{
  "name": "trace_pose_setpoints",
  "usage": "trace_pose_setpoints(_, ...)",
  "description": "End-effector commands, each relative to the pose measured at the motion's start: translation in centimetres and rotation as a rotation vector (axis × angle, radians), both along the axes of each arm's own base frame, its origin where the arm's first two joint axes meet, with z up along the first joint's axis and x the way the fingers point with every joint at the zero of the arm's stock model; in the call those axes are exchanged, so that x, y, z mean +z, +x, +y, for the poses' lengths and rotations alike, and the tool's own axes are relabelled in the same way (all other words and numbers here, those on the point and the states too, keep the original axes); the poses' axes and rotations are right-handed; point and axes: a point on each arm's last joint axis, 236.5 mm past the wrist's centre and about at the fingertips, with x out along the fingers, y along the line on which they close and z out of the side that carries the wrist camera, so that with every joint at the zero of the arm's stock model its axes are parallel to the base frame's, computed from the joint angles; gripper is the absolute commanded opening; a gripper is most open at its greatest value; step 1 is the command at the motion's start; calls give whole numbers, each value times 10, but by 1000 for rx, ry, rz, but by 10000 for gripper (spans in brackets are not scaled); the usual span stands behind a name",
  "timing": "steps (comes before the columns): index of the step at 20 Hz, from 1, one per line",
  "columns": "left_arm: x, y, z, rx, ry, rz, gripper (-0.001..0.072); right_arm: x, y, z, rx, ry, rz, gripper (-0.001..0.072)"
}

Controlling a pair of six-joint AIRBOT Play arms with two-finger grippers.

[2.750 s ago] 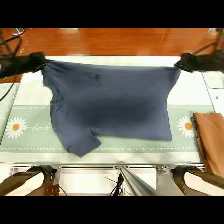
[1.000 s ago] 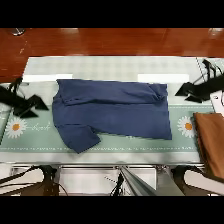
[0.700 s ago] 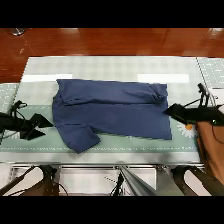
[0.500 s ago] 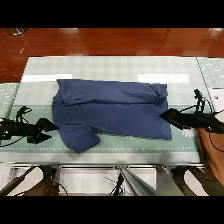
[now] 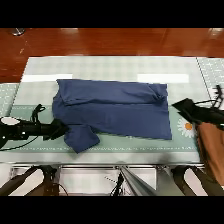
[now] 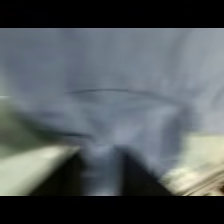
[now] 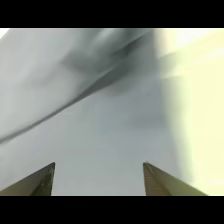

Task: Fold the shirts.

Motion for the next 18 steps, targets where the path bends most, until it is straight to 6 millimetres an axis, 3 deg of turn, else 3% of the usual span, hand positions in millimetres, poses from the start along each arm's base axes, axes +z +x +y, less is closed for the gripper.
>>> trace_pose_setpoints(1,13,-11,-22,-142,-72,-39,23,-33,-76,-61,-70,-126,313,630)
trace_pose_setpoints(2,16,-10,-23,-153,-79,-44,22,-48,-102,-56,-67,-115,421,630)
trace_pose_setpoints(4,19,-4,-21,-153,-73,-60,22,-69,-129,-21,21,-33,507,630)
trace_pose_setpoints(6,21,-1,-20,-152,-69,-68,22,-82,-142,7,102,10,533,630)
trace_pose_setpoints(8,21,-1,-20,-150,-70,-67,23,-87,-145,19,146,9,536,630)
trace_pose_setpoints(18,21,-3,-21,-140,-76,-50,23,-90,-55,52,43,188,273,629)
